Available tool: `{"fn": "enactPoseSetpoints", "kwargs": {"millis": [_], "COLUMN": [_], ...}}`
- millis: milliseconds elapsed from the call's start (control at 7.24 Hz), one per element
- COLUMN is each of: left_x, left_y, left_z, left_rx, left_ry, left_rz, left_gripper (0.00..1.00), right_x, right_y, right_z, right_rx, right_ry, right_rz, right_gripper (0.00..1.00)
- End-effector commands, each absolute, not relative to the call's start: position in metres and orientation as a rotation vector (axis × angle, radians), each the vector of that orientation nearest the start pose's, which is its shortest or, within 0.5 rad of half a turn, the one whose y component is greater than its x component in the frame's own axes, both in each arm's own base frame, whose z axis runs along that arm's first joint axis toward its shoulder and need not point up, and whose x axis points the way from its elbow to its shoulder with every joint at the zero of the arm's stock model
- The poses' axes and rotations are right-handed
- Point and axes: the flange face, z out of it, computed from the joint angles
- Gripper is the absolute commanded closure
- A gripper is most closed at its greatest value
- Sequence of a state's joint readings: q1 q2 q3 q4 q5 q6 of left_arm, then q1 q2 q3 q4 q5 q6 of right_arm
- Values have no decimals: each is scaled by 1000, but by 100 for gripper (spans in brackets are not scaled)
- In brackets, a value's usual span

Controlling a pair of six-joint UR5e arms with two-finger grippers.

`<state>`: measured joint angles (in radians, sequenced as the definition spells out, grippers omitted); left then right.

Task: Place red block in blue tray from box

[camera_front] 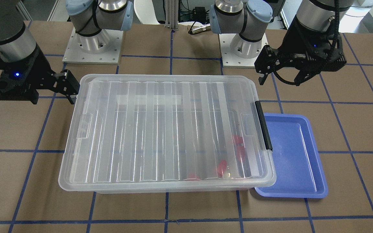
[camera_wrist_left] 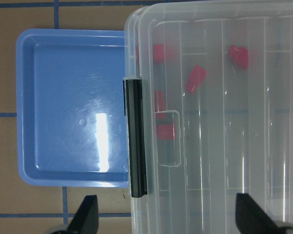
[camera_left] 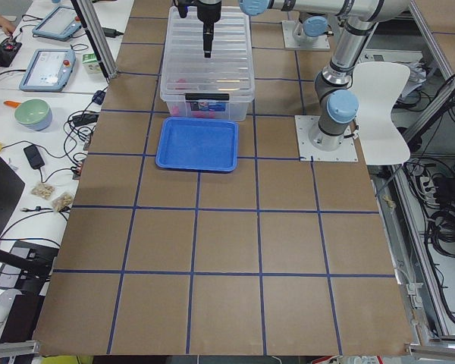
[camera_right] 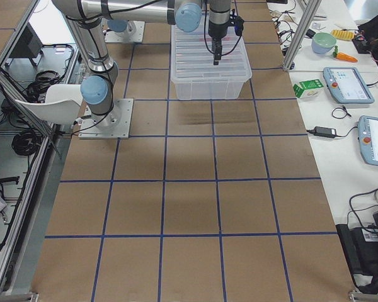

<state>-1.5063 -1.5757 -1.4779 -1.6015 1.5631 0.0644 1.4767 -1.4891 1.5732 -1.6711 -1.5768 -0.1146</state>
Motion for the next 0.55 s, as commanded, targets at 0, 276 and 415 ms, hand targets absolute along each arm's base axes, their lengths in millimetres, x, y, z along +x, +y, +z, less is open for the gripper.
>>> {"fn": "enactPoseSetpoints", "kwargs": {"millis": [0, 276, 415], "left_x": [-102, -102, -102], "left_y": [-505, -505, -505], "left_z": [528, 528, 527], "left_rx": [0, 0, -4], "left_ry": [3144, 3144, 3145], "left_rz": [-90, -90, -87], "left_gripper": [0, 0, 0], "right_x": [73, 70, 70], "right_y": [-536, -547, -549], "right_z": [382, 349, 342], "right_rx": [-31, -36, -33], "right_ry": [3154, 3163, 3162], "right_rz": [-68, -96, -84], "right_gripper": [0, 1, 1]}}
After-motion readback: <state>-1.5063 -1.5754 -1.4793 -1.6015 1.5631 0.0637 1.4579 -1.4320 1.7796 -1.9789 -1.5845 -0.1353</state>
